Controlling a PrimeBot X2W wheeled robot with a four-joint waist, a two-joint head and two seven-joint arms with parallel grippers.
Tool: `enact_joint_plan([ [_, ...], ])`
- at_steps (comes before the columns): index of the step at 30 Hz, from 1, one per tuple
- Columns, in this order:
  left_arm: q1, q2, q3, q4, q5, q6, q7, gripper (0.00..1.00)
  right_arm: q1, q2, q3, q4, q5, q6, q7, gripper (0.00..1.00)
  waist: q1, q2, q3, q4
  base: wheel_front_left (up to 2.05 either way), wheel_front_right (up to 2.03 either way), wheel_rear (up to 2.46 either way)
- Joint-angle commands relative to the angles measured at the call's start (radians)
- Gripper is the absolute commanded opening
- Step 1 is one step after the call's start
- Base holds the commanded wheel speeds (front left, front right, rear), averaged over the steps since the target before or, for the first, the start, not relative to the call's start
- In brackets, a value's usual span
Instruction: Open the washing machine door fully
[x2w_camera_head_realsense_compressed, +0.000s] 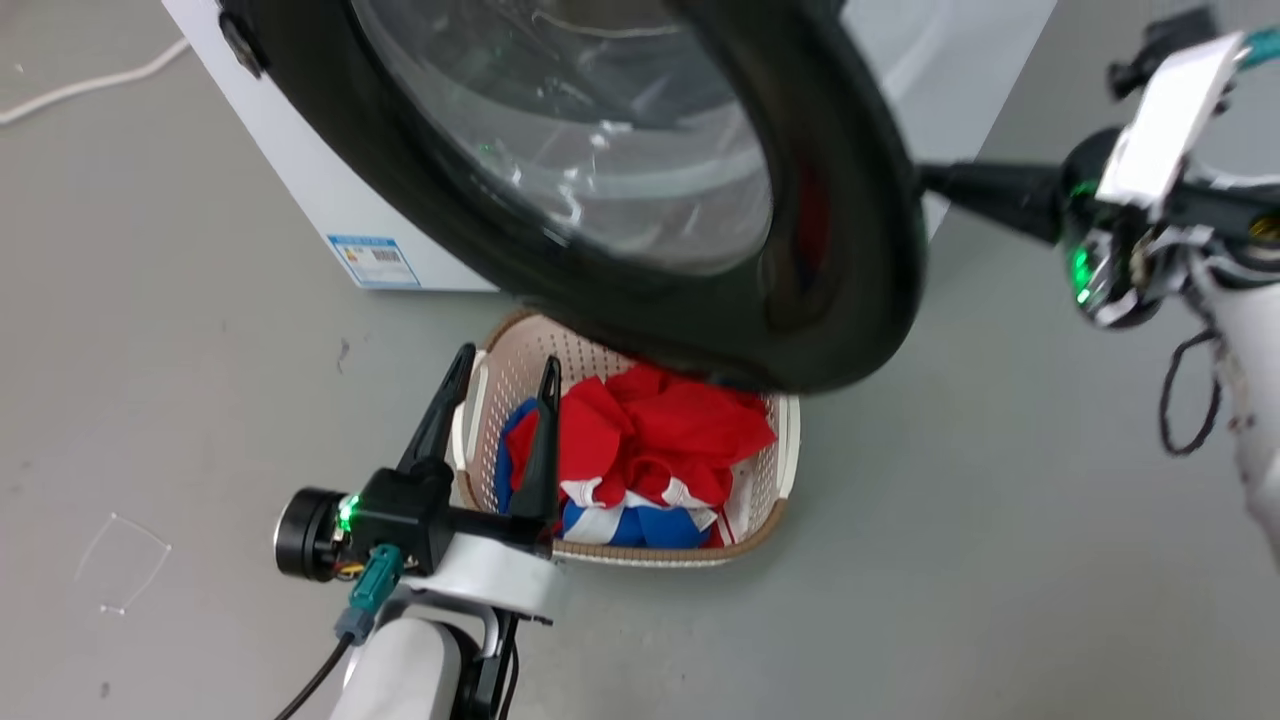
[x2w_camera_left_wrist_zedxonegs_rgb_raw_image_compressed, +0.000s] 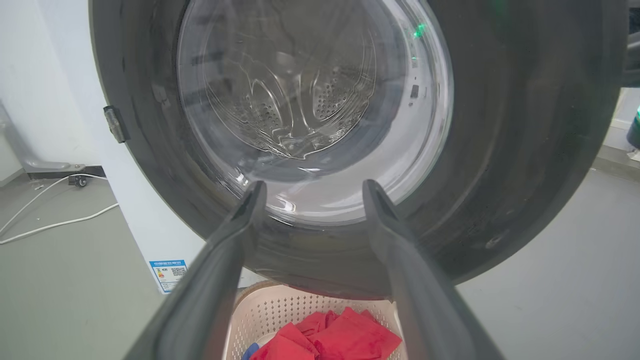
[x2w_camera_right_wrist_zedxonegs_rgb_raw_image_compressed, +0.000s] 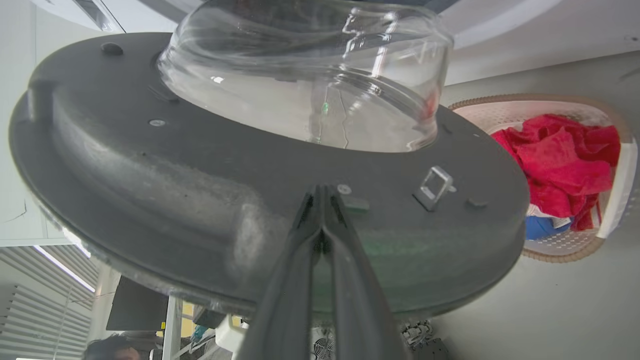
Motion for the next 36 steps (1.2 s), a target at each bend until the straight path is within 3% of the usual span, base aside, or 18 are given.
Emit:
enact_joint_plan([
  [1,0.015,-0.001,0.000,0.003,-0.002,0.001,-0.003,1.00,0.026,0.017,0.008,-0.011,0.011,0.003,0.010,0.00,0.0000,-0.0001,-0.036,0.000,0.00,0.00,0.00],
  [17,0.120,0.013,-0.046,0.059,-0.023,-0.026,0.002,1.00,0.326,0.144,0.082,-0.192,0.057,0.003,0.054,0.00,0.0000,-0.0001,-0.196,0.045,0.00,0.00,0.00],
  [25,0.150,0.023,-0.053,0.058,-0.032,-0.024,0.010,1.00,0.402,0.192,0.097,-0.241,0.067,0.003,0.010,0.00,0.0000,-0.0001,-0.222,0.046,0.00,0.00,0.00],
  [29,0.152,0.024,-0.054,0.057,-0.040,-0.020,0.010,1.00,0.428,0.194,0.076,-0.281,0.034,0.003,-0.087,0.00,0.0000,-0.0001,-0.224,0.044,0.00,0.00,0.00],
  [36,0.159,0.020,-0.061,0.074,-0.055,-0.019,0.006,1.00,0.528,0.219,-0.016,-0.322,-0.017,0.003,-0.391,0.00,0.0000,-0.0001,-0.228,0.025,0.00,0.00,0.00],
])
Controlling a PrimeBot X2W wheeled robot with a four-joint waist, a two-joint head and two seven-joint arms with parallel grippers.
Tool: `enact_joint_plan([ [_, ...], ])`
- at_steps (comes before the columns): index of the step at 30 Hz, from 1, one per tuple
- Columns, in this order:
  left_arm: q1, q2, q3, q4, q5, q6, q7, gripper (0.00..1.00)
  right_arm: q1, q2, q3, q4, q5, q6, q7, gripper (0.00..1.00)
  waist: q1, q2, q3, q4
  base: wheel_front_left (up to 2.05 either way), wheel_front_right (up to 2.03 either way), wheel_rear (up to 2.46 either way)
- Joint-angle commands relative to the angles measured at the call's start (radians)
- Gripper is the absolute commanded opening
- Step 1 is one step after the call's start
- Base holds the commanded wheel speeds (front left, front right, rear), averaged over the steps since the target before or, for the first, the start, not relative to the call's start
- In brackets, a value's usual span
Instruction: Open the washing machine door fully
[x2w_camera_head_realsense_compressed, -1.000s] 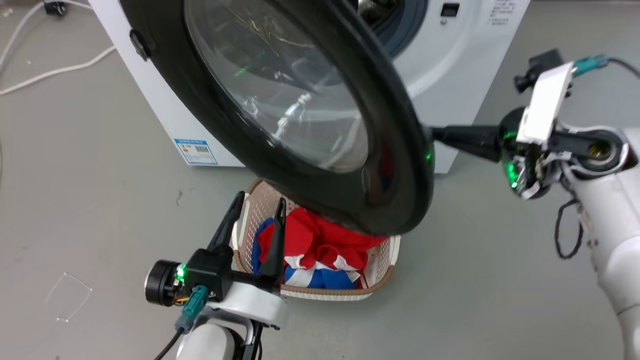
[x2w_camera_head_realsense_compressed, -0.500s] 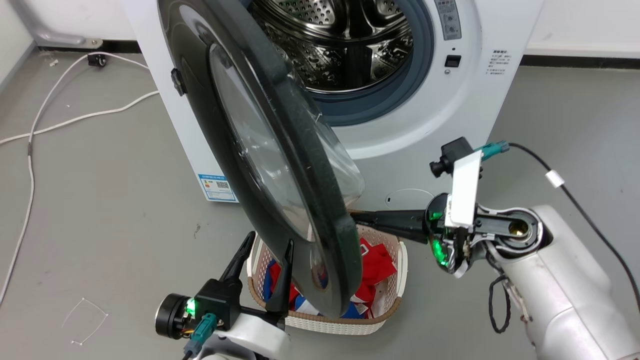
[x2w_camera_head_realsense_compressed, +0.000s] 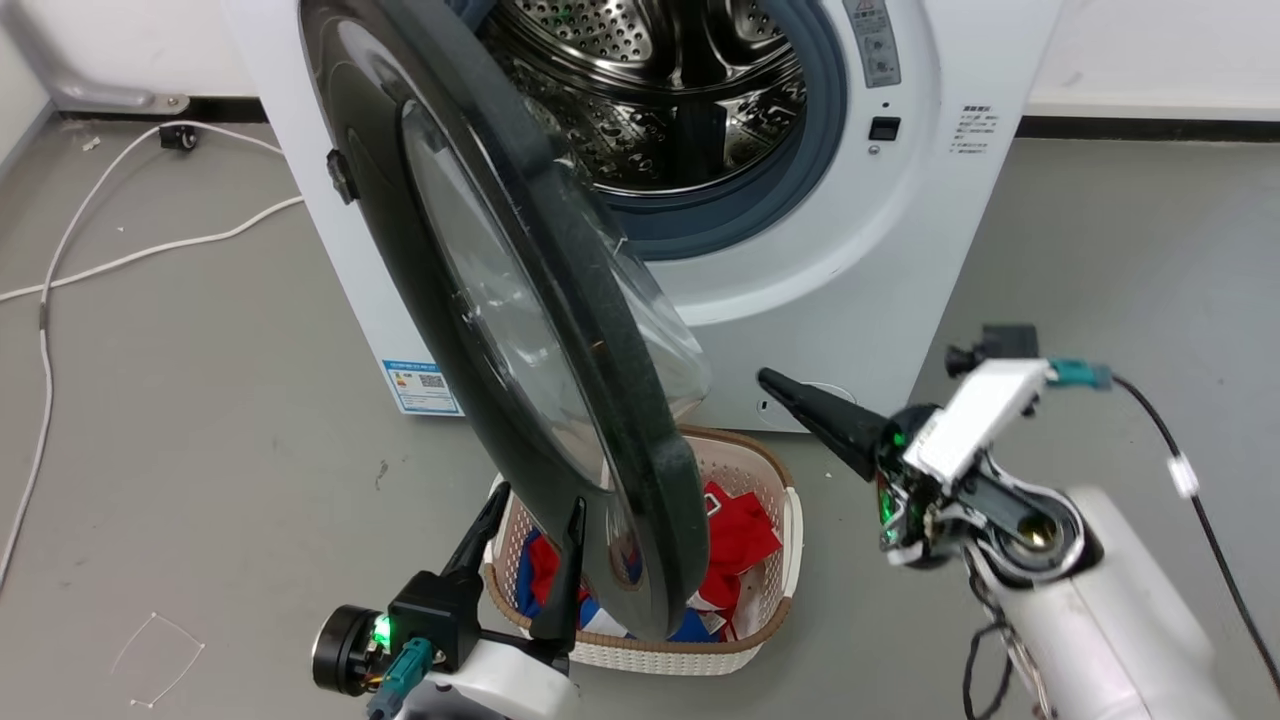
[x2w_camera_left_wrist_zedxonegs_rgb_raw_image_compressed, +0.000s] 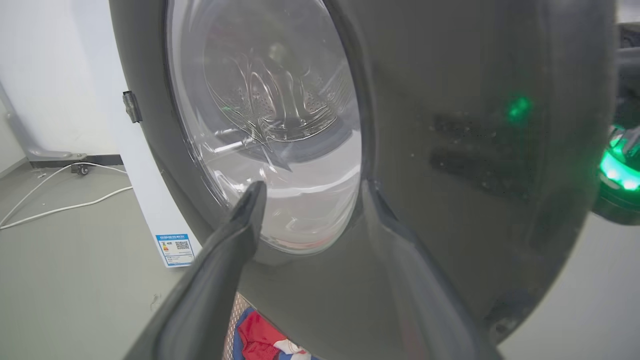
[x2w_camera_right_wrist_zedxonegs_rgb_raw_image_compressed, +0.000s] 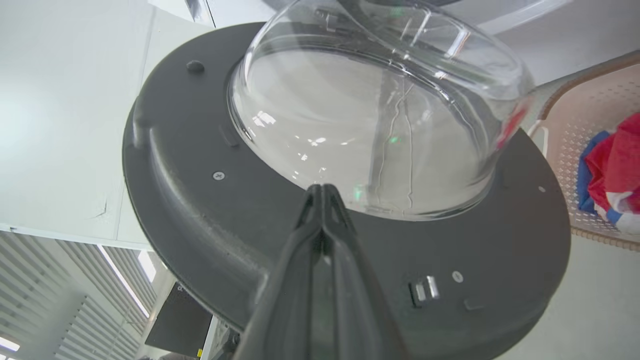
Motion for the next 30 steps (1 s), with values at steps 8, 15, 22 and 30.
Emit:
enact_joint_plan([
  [8,0.022,0.000,0.012,0.016,-0.015,0.020,-0.007,1.00,0.246,-0.018,-0.144,-0.180,-0.002,0.003,-0.244,0.00,0.0001,0.0000,-0.016,-0.025,0.00,0.00,0.00],
  [15,0.033,0.010,0.033,0.020,-0.025,0.035,-0.011,1.00,0.415,-0.080,-0.230,-0.300,-0.151,0.003,-0.467,1.00,0.0001,0.0000,-0.021,-0.052,0.00,0.00,0.00],
  [22,0.015,0.023,0.057,0.009,-0.028,0.049,-0.012,1.00,0.462,-0.126,-0.241,-0.345,-0.405,0.003,-0.593,1.00,0.0001,0.0000,-0.001,-0.068,0.00,0.00,0.00],
  [30,-0.005,0.031,0.071,-0.002,-0.023,0.058,-0.013,1.00,0.475,-0.091,-0.353,-0.444,-0.858,0.003,-0.651,1.00,0.0001,0.0000,0.017,-0.069,0.00,0.00,0.00],
])
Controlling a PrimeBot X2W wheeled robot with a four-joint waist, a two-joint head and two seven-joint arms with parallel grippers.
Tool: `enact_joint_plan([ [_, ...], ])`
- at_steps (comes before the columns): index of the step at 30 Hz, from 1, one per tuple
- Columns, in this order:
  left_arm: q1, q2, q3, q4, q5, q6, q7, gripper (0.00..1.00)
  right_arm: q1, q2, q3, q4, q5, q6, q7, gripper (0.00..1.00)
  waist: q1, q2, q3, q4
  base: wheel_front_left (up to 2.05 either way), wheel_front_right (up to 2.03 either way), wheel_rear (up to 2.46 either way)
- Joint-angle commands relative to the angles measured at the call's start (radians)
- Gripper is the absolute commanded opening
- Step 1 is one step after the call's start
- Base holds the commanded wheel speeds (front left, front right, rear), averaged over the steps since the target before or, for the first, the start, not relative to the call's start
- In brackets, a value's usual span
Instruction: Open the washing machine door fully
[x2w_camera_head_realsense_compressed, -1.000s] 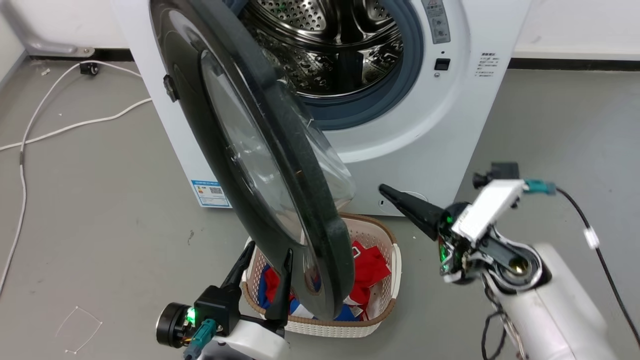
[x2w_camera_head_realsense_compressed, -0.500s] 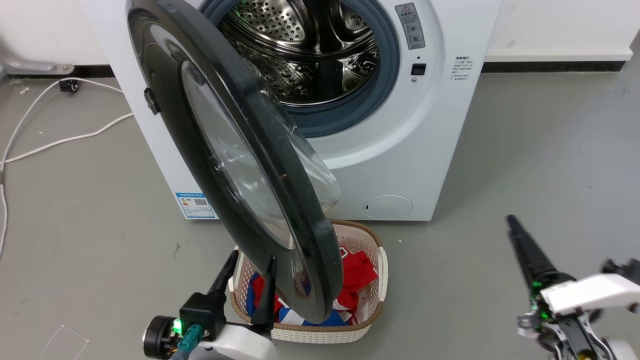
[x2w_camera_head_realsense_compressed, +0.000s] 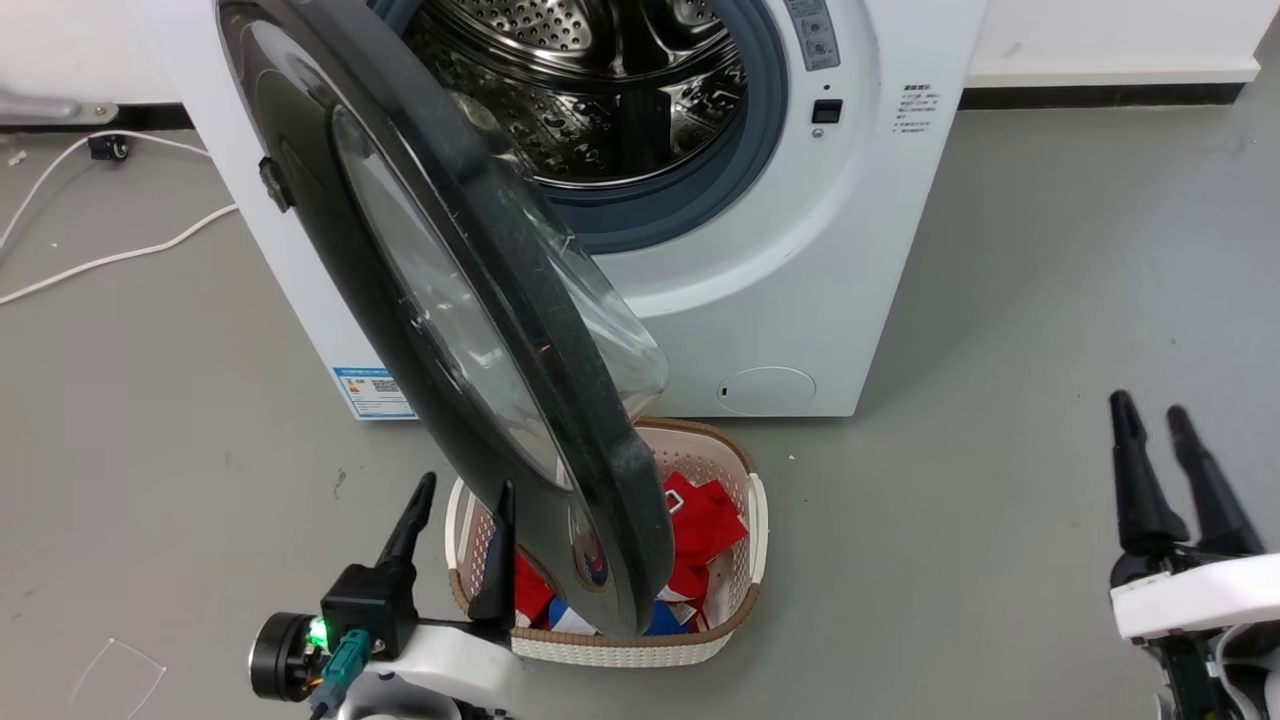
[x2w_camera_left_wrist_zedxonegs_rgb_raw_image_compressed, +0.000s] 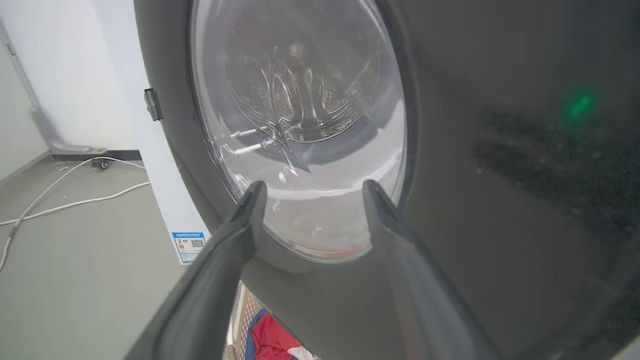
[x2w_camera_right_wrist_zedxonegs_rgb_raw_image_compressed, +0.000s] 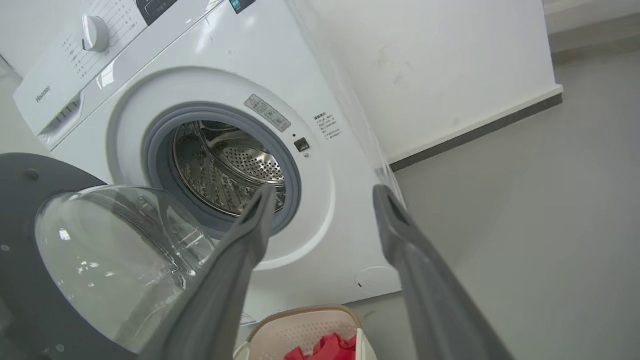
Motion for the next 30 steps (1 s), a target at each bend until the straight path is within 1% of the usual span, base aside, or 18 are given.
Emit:
enact_joint_plan([
  [1,-0.007,0.006,0.004,-0.001,0.001,0.006,-0.004,1.00,0.017,0.003,-0.017,-0.012,-0.020,-0.001,0.004,1.00,0.0000,0.0000,0.001,0.001,0.00,0.00,0.00],
  [3,-0.013,0.005,0.007,-0.006,0.001,0.005,-0.004,1.00,0.028,0.035,-0.047,-0.057,-0.140,0.000,0.023,1.00,0.0000,0.0000,0.002,0.003,0.00,0.00,0.00],
  [4,-0.015,0.005,0.008,-0.007,0.001,0.004,-0.004,1.00,0.035,0.057,-0.058,-0.076,-0.176,0.000,0.040,1.00,0.0000,0.0000,0.003,0.004,0.00,0.00,0.00],
  [6,-0.015,0.006,0.012,-0.009,0.002,0.005,-0.004,1.00,0.050,0.074,-0.075,-0.123,-0.281,0.000,0.063,1.00,0.0000,0.0000,0.001,0.006,0.00,0.00,0.00],
  [8,-0.013,0.008,0.013,-0.011,0.006,0.008,-0.004,1.00,0.074,0.092,-0.070,-0.158,-0.377,0.000,0.079,1.00,0.0000,0.0000,-0.001,0.006,0.00,0.00,0.00],
  [11,-0.010,0.009,0.014,-0.012,0.008,0.008,-0.004,1.00,0.108,0.107,-0.048,-0.175,-0.490,0.000,0.086,1.00,0.0000,0.0000,-0.003,0.005,0.00,0.00,0.00],
  [14,-0.010,0.012,0.014,-0.011,0.009,0.006,-0.004,1.00,0.132,0.114,-0.021,-0.148,-0.562,0.000,0.076,1.00,0.0000,0.0000,-0.005,0.003,0.00,0.00,0.00],
  [20,-0.012,0.014,0.012,-0.002,0.010,0.003,-0.004,1.00,0.126,0.123,0.003,-0.077,-0.605,0.000,0.031,1.00,0.0000,0.0000,-0.009,0.004,0.00,0.00,0.00],
  [24,-0.014,0.018,0.009,0.002,0.013,0.008,-0.004,1.00,0.122,0.125,0.009,-0.044,-0.598,0.000,0.006,1.00,0.0000,0.0000,-0.013,0.005,0.00,0.00,0.00],
  [30,-0.015,0.024,0.012,0.004,0.011,0.012,-0.004,1.00,0.122,0.125,0.022,-0.029,-0.580,0.000,-0.007,1.00,0.0000,0.0000,-0.019,0.000,0.00,0.00,0.00],
])
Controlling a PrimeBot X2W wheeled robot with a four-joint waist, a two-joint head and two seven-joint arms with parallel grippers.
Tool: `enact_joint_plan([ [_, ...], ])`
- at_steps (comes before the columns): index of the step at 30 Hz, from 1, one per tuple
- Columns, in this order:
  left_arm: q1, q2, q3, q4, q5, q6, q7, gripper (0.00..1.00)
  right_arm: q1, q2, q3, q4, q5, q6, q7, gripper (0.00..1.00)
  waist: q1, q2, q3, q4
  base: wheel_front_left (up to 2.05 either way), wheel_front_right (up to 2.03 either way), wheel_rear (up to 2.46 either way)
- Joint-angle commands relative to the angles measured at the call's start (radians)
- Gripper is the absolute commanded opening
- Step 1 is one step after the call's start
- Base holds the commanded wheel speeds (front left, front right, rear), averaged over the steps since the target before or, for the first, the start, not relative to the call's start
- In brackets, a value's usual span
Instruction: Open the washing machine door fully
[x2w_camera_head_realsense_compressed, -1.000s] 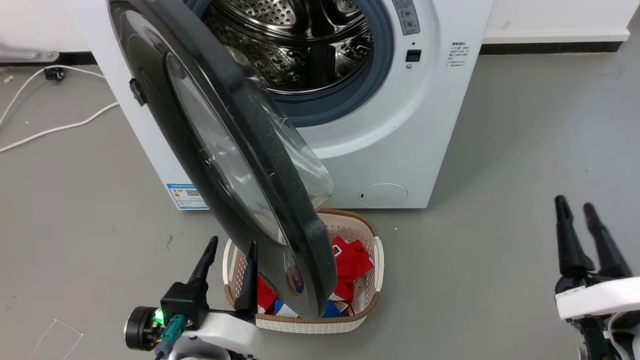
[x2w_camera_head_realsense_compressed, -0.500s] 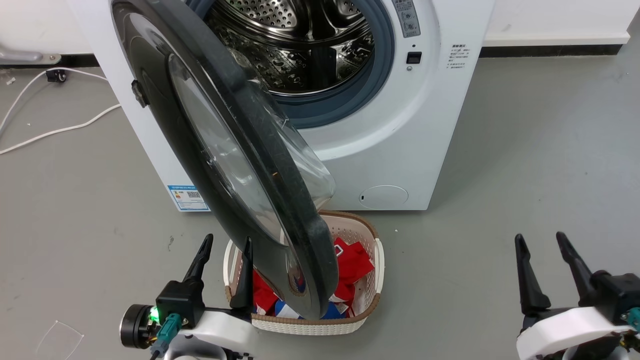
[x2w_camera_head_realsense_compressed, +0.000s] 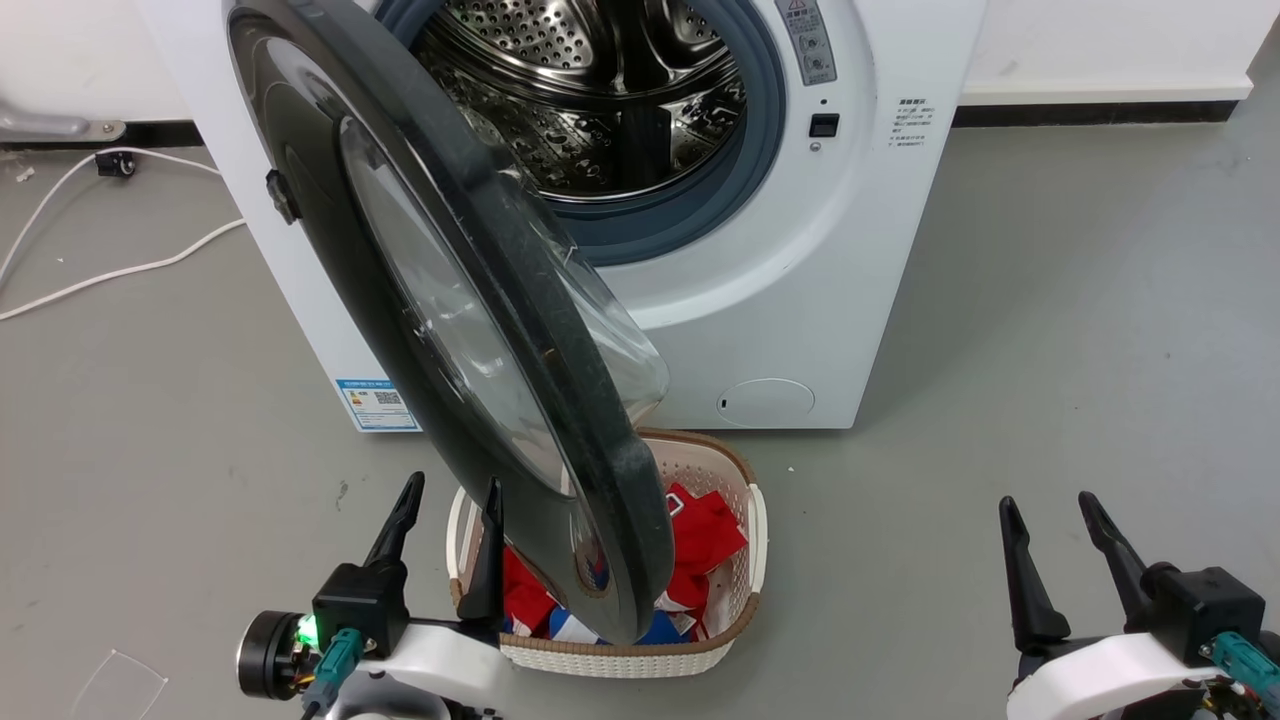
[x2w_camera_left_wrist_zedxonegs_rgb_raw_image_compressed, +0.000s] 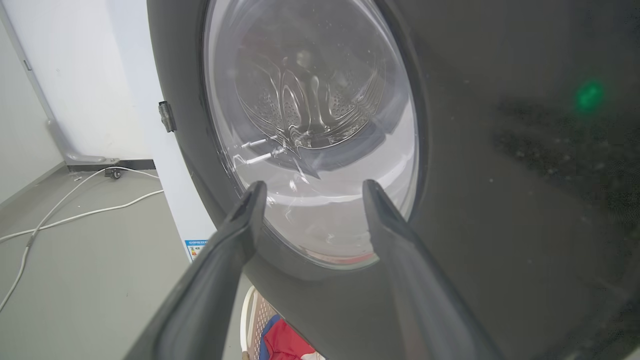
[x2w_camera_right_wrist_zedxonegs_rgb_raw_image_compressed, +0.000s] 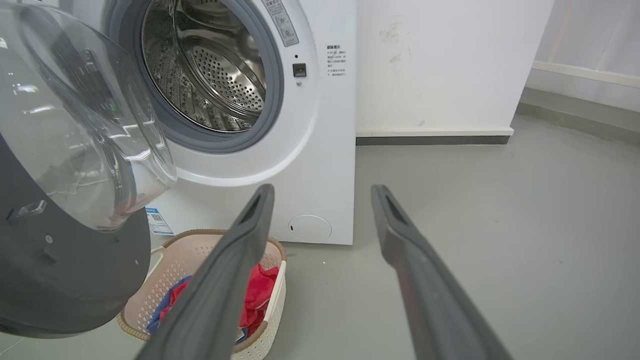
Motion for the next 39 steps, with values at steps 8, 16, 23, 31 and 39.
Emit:
enact_joint_plan([
  [8,-0.017,0.010,0.004,0.004,-0.006,0.011,-0.003,1.00,-0.021,0.004,0.005,0.007,-0.003,0.000,-0.010,1.00,0.0000,0.0000,0.007,-0.005,0.00,0.00,0.00],
  [16,-0.018,0.012,0.003,0.006,-0.011,0.014,-0.003,0.16,-0.016,0.004,0.012,0.003,-0.007,0.000,-0.015,1.00,0.0000,0.0000,0.009,-0.002,0.00,0.00,0.00],
  [23,-0.013,0.013,0.000,0.003,-0.021,0.010,-0.003,0.00,-0.007,0.004,0.017,0.003,-0.005,0.000,-0.013,1.00,0.0000,0.0000,0.004,0.000,0.00,0.00,0.00],
  [31,-0.047,0.022,0.011,-0.084,-0.018,0.019,-0.003,0.00,0.004,0.004,0.017,0.004,0.000,0.000,-0.008,1.00,0.0000,0.0000,-0.008,0.007,0.00,0.00,0.00],
  [39,-0.111,0.044,0.022,-0.269,0.012,0.049,0.003,0.00,0.011,0.004,0.008,0.003,0.004,0.000,-0.001,1.00,0.0000,0.0000,-0.014,0.015,0.00,0.00,0.00],
])
